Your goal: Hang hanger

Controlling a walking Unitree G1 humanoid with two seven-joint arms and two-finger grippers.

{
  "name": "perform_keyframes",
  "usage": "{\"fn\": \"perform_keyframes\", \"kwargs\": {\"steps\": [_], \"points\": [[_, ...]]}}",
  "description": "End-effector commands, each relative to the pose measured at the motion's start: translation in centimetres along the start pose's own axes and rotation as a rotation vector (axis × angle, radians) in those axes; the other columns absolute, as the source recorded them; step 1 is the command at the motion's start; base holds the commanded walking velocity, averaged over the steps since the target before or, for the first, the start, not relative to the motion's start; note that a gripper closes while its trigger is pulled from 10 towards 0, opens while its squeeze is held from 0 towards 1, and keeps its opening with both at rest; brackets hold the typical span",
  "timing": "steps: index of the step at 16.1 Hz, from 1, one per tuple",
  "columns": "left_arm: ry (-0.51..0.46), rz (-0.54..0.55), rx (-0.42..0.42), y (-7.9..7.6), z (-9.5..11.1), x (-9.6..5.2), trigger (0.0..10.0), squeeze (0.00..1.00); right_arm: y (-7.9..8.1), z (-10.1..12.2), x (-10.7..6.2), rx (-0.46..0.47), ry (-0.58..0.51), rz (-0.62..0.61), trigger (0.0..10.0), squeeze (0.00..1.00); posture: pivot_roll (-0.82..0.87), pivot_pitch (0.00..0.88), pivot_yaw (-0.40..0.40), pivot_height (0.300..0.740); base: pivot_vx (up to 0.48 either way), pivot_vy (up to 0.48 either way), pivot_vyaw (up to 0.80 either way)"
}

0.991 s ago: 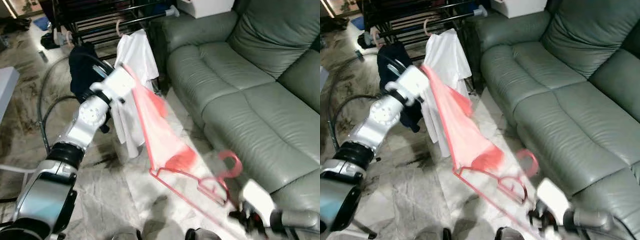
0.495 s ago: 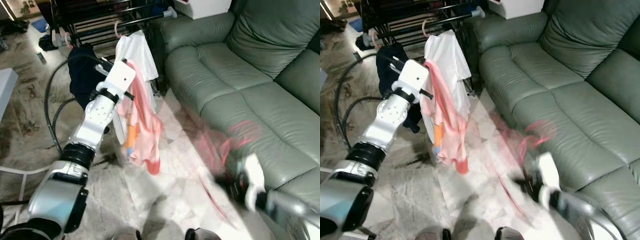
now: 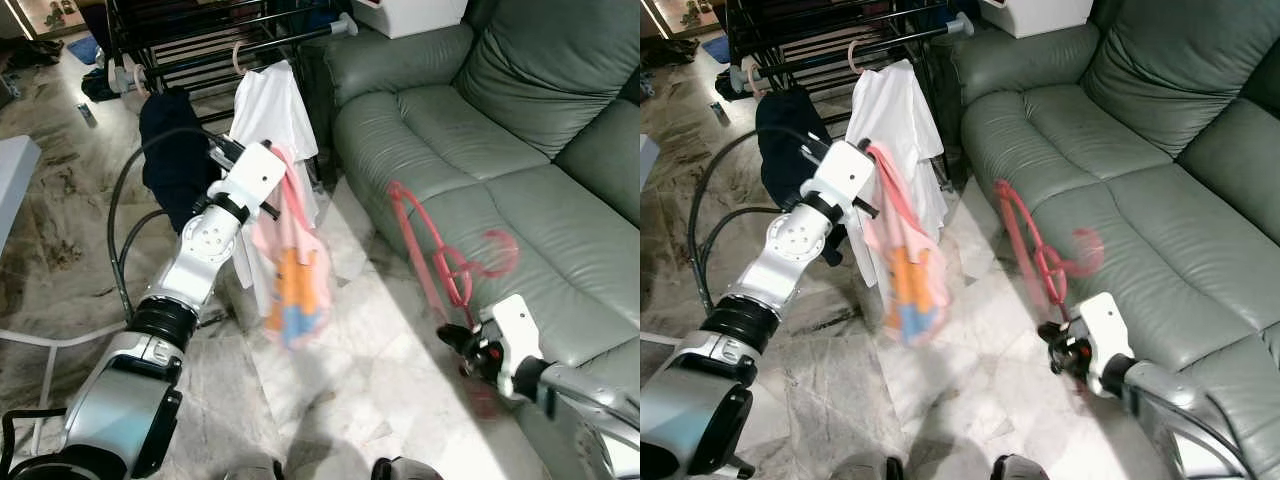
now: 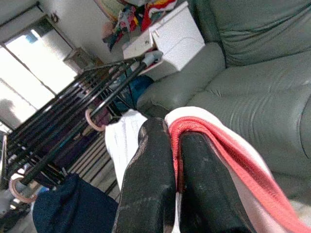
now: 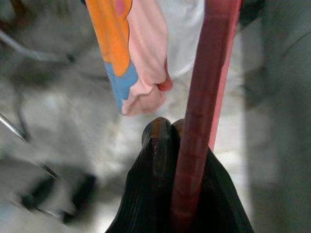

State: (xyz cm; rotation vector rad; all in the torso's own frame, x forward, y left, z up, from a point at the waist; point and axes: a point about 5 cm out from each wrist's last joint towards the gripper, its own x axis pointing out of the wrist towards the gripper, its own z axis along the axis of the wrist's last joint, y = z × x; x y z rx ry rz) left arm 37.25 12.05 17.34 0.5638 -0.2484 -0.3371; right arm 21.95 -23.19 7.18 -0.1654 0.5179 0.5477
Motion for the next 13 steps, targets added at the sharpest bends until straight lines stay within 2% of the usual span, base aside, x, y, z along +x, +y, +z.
{"fn": "perform_keyframes", "kwargs": {"steps": [1,2,3,5,7,9,13], "points": [[-0.016,-0.047,0.011,-0.3,0.4,-0.1,10.0,0.0,0.1,-0.2,0.2,-0.092,0.023,0.0,10.0,0.0,-0.08,0.058,0.082,0.74,0.0,0.0,0.0],[-0.02,-0.084,0.015,-0.8,0.4,-0.2,10.0,0.0,0.0,-0.2,0.2,-0.133,0.03,0.009,10.0,0.0,-0.08,0.058,0.082,0.74,0.0,0.0,0.0],[-0.018,-0.129,0.053,-1.3,0.3,-0.3,10.0,0.0,0.0,-0.2,0.0,-0.167,0.044,0.032,10.0,0.0,-0.08,0.057,0.081,0.74,0.0,0.0,0.0],[0.011,-0.233,0.173,-2.2,-0.3,-0.5,10.0,0.0,0.1,0.0,-0.4,-0.214,0.054,0.083,10.0,0.0,-0.08,0.055,0.082,0.74,0.0,0.0,0.0],[0.081,-0.294,0.225,-2.6,-1.3,-0.6,10.0,0.0,-0.1,-0.1,-0.5,-0.285,0.078,0.098,10.0,0.0,-0.08,0.052,0.084,0.74,0.0,0.0,0.0],[0.12,-0.323,0.244,-3.1,-2.1,-0.8,10.0,0.0,-0.3,-0.1,-0.2,-0.295,0.072,0.079,10.0,0.0,-0.08,0.045,0.086,0.74,0.0,0.0,0.0],[0.149,-0.383,0.272,-3.2,-2.7,-1.2,10.0,0.0,0.6,-1.0,-0.6,-0.393,0.139,0.184,10.0,0.0,-0.08,0.045,0.082,0.74,0.0,0.0,0.0]]}}
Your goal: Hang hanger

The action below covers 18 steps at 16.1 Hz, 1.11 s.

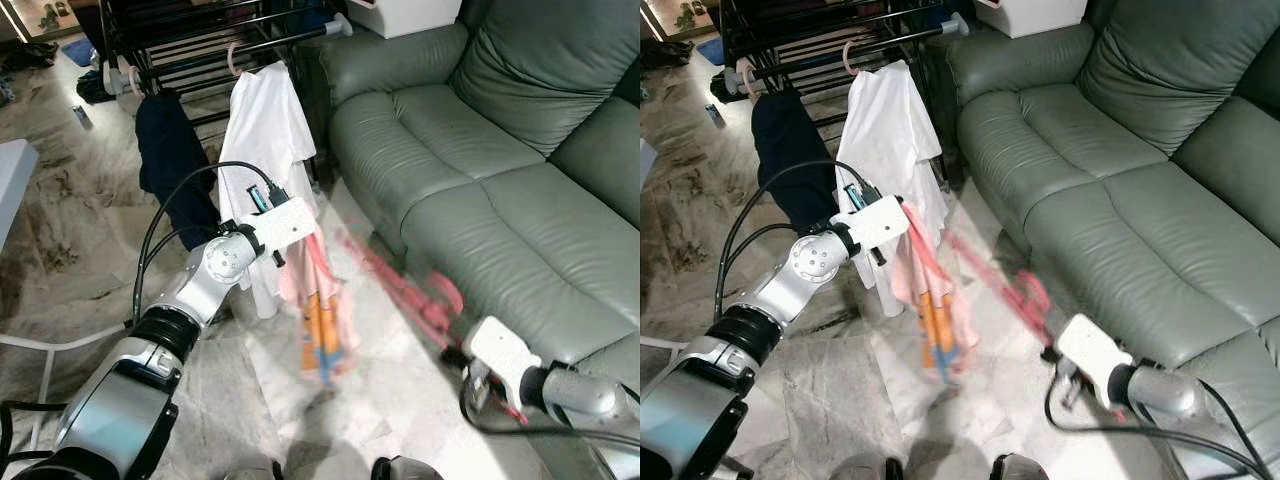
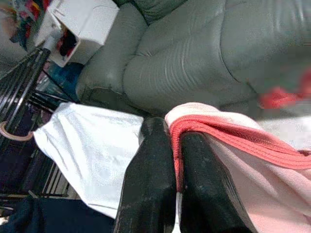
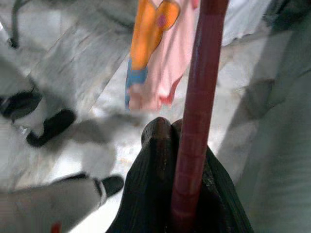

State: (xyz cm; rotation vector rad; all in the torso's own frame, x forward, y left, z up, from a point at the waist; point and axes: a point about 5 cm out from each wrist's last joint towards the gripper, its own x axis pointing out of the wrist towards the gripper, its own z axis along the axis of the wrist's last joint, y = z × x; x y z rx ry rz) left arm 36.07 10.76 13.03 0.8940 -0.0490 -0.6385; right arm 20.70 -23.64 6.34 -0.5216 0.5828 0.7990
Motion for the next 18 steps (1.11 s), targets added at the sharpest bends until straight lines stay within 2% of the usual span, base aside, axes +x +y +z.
{"fn": "perform_keyframes", "kwargs": {"steps": [1,2,3,4,5,6,7,8,10,11,12,14,15,18], "points": [[0.03,-0.054,0.081,0.3,-0.6,-0.2,10.0,0.0,0.3,0.5,-0.3,-0.059,0.0,0.064,10.0,0.0,-0.08,0.045,0.082,0.74,0.0,0.0,0.0],[0.044,-0.065,0.099,0.4,-0.8,-0.3,10.0,0.0,0.4,0.5,-0.6,-0.078,0.012,0.092,5.6,0.0,-0.08,0.045,0.082,0.74,0.0,0.0,0.0],[0.053,-0.03,0.107,0.9,-0.8,-0.2,10.0,0.0,0.1,0.5,-0.7,-0.093,0.019,0.08,2.8,0.0,-0.08,0.049,0.085,0.74,0.0,0.0,0.0],[0.069,0.032,0.096,1.7,-0.8,0.0,10.0,0.0,-0.3,0.4,-0.7,-0.101,0.021,0.059,0.9,0.0,-0.08,0.049,0.085,0.74,0.0,0.0,0.0],[0.065,0.042,0.079,1.8,-0.7,0.0,10.0,0.0,-0.3,0.3,-0.6,-0.1,0.024,0.058,4.9,0.0,-0.09,0.05,0.086,0.74,0.0,0.0,0.0],[0.056,0.036,0.068,1.7,-0.5,0.1,10.0,0.0,-0.1,0.1,-0.6,-0.1,0.03,0.061,6.7,0.0,-0.09,0.05,0.086,0.74,0.0,0.0,0.0],[0.05,0.034,0.064,1.6,-0.5,0.1,10.0,0.0,0.1,0.0,-0.6,-0.103,0.032,0.073,6.0,0.0,-0.09,0.052,0.087,0.74,0.0,0.0,0.0],[0.047,0.035,0.057,1.5,-0.4,0.1,10.0,0.0,0.4,-0.1,-0.6,-0.097,0.028,0.085,0.0,0.0,-0.09,0.052,0.087,0.74,0.0,0.0,0.0],[0.053,0.028,0.052,1.5,-0.6,0.1,10.0,0.0,0.5,0.0,-0.4,-0.1,0.025,0.085,0.0,0.0,-0.08,0.054,0.087,0.74,0.0,0.0,0.0],[0.06,0.011,0.05,1.5,-0.7,0.0,10.0,0.0,0.3,0.2,-0.4,-0.108,0.014,0.078,4.4,0.0,-0.08,0.056,0.088,0.74,0.0,0.0,0.0],[0.062,-0.018,0.053,1.4,-0.8,0.0,10.0,0.0,0.1,0.4,-0.4,-0.116,0.006,0.066,10.0,0.0,-0.08,0.056,0.088,0.74,0.0,0.0,0.0],[0.068,-0.128,0.122,1.0,-1.1,-0.2,10.0,0.0,-0.3,1.2,-0.5,-0.13,-0.017,0.06,10.0,0.0,-0.08,0.059,0.091,0.74,0.0,0.0,0.0],[0.053,-0.13,0.144,1.3,-0.9,-0.2,10.0,0.0,-0.4,1.4,-0.4,-0.127,-0.025,0.061,10.0,0.0,-0.08,0.058,0.095,0.74,0.0,0.0,0.0],[0.035,-0.105,0.112,2.1,-0.1,0.2,10.0,0.0,-0.3,1.0,-0.1,-0.122,-0.016,0.051,10.0,0.0,-0.08,0.06,0.098,0.74,0.0,0.0,0.0]]}}
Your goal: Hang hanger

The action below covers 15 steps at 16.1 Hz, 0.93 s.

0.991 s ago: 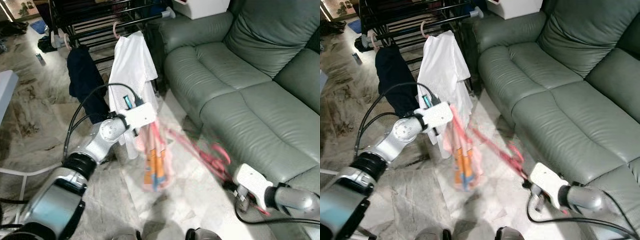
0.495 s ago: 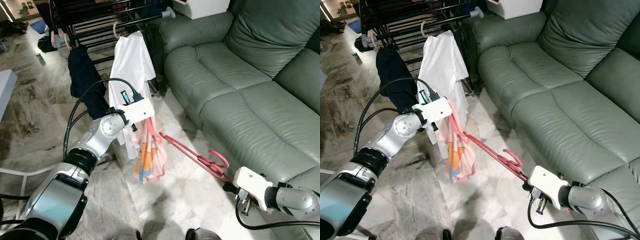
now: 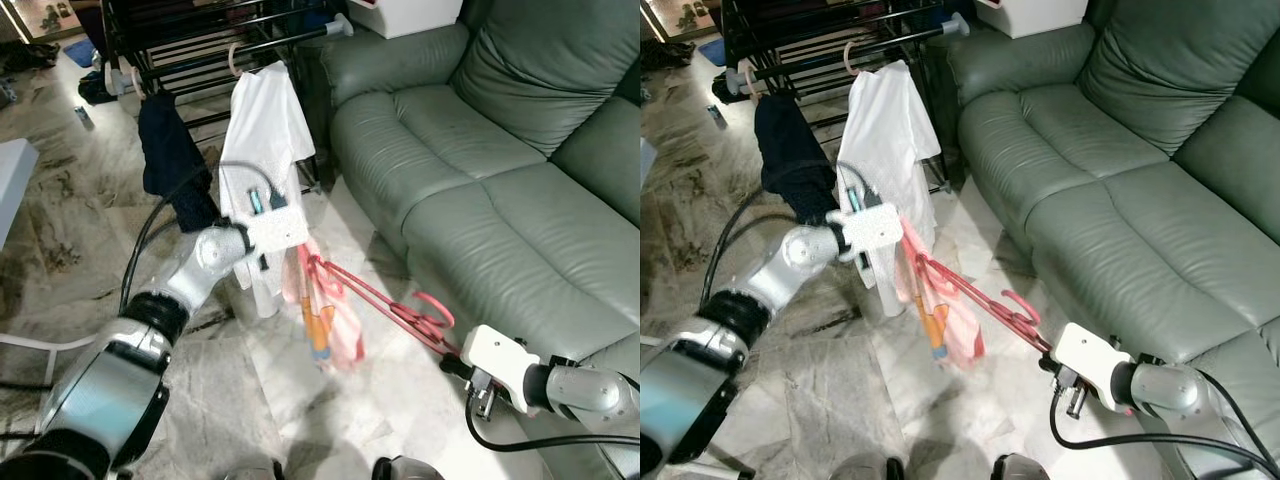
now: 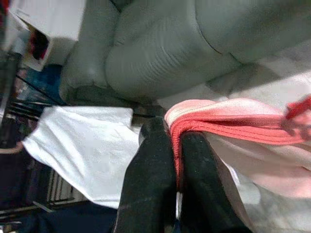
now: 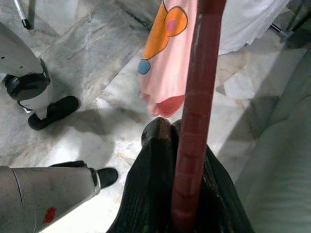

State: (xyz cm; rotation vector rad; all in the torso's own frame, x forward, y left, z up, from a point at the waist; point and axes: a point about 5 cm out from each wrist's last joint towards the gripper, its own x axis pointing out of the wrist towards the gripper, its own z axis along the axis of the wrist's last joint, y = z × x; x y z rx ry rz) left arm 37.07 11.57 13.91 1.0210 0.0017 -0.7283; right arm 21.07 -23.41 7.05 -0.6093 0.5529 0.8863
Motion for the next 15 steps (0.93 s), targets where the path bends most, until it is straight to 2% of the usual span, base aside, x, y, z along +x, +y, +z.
{"fn": "perform_keyframes", "kwargs": {"steps": [1,3,15], "points": [[-0.018,0.022,-0.021,0.7,0.4,0.0,10.0,0.0,0.2,0.2,0.2,-0.002,-0.015,0.002,10.0,0.0,-0.08,0.062,0.097,0.74,0.0,0.0,0.0],[-0.027,0.036,-0.046,0.7,0.6,0.1,10.0,0.0,0.4,0.3,0.5,0.002,-0.018,0.018,10.0,0.0,-0.08,0.063,0.097,0.74,0.0,0.0,0.0],[-0.103,-0.006,-0.078,0.1,2.0,-0.2,10.0,0.0,-0.4,0.3,0.9,0.021,-0.019,-0.021,10.0,0.0,-0.08,0.062,0.09,0.74,0.0,0.0,0.0]]}}
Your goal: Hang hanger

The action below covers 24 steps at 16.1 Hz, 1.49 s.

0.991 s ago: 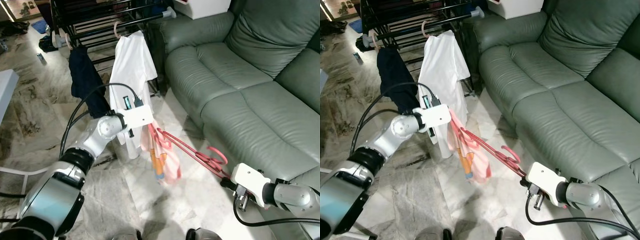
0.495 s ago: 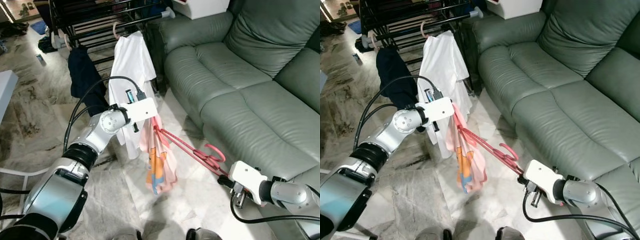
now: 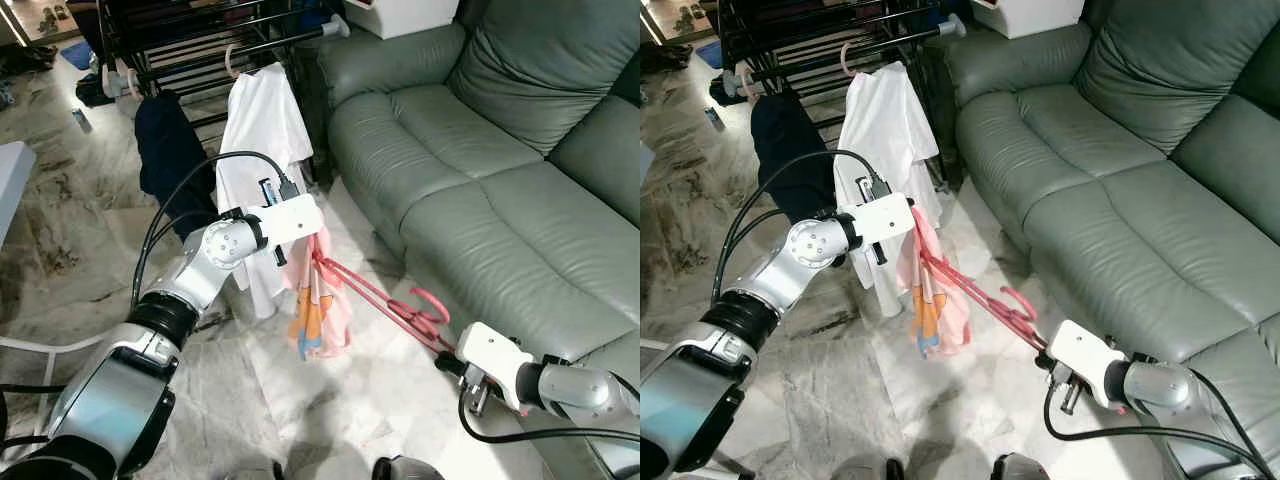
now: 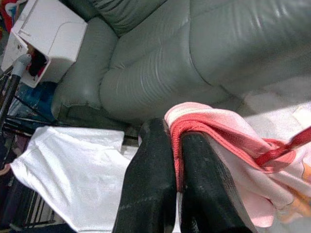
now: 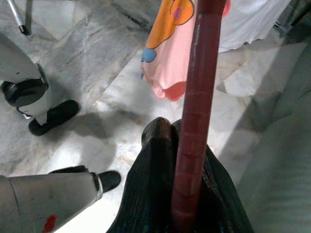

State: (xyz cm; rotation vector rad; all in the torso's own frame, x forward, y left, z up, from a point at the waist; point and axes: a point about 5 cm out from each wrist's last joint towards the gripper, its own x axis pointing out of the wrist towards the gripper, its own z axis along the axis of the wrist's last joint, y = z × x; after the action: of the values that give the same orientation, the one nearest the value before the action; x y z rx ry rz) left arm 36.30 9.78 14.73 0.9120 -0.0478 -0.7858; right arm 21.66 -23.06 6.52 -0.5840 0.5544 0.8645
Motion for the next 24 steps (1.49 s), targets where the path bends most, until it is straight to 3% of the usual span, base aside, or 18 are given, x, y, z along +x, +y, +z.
{"fn": "perform_keyframes", "kwargs": {"steps": [1,6,8,11,12,14,16,20,22,24], "points": [[-0.015,-0.002,-0.017,0.3,0.2,-0.4,10.0,0.0,-0.4,0.3,0.1,-0.004,-0.016,-0.015,10.0,0.0,-0.08,0.062,0.09,0.74,0.0,0.0,0.0],[-0.125,-0.018,-0.068,-0.1,2.8,-0.7,10.0,0.0,-0.8,0.0,0.9,0.059,-0.026,-0.056,10.0,0.0,-0.07,0.053,0.085,0.74,0.0,0.0,0.0],[-0.212,0.022,-0.144,0.3,4.8,-0.8,10.0,0.0,-0.6,-0.6,1.4,0.121,-0.022,-0.054,10.0,0.0,-0.07,0.051,0.082,0.74,0.0,0.0,0.0],[-0.337,0.116,-0.279,2.3,8.3,-1.0,10.0,0.0,-0.5,-1.4,2.2,0.279,-0.036,-0.085,10.0,0.0,-0.07,0.047,0.078,0.74,0.0,0.0,0.0],[-0.39,0.157,-0.332,3.5,9.8,-1.4,10.0,0.0,-0.7,-1.8,2.6,0.408,-0.062,-0.124,10.0,0.0,-0.07,0.047,0.078,0.74,0.0,0.0,0.0],[-0.43,0.176,-0.371,4.7,10.9,-2.1,10.0,0.0,-1.3,-2.6,2.8,0.542,-0.067,-0.195,10.0,0.0,-0.06,0.046,0.077,0.74,0.0,0.0,0.0],[-0.438,0.173,-0.334,5.0,11.4,-2.6,10.0,0.0,-2.7,-3.9,2.4,0.736,-0.064,-0.346,10.0,0.0,-0.06,0.047,0.08,0.74,0.0,0.0,0.0],[-0.401,0.225,-0.272,5.1,10.9,-2.7,10.0,0.0,-3.1,-4.7,2.0,0.841,-0.044,-0.376,10.0,0.0,-0.06,0.048,0.082,0.74,0.0,0.0,0.0],[-0.43,0.255,-0.237,5.5,11.6,-3.0,10.0,0.0,-3.5,-5.2,1.6,0.957,-0.053,-0.42,10.0,0.0,-0.06,0.048,0.076,0.74,0.0,0.0,0.0],[-0.44,0.217,-0.245,4.8,11.7,-3.0,10.0,0.0,-4.6,-4.8,1.4,1.061,-0.121,-0.484,10.0,0.0,-0.06,0.048,0.076,0.74,0.0,0.0,0.0]]}}
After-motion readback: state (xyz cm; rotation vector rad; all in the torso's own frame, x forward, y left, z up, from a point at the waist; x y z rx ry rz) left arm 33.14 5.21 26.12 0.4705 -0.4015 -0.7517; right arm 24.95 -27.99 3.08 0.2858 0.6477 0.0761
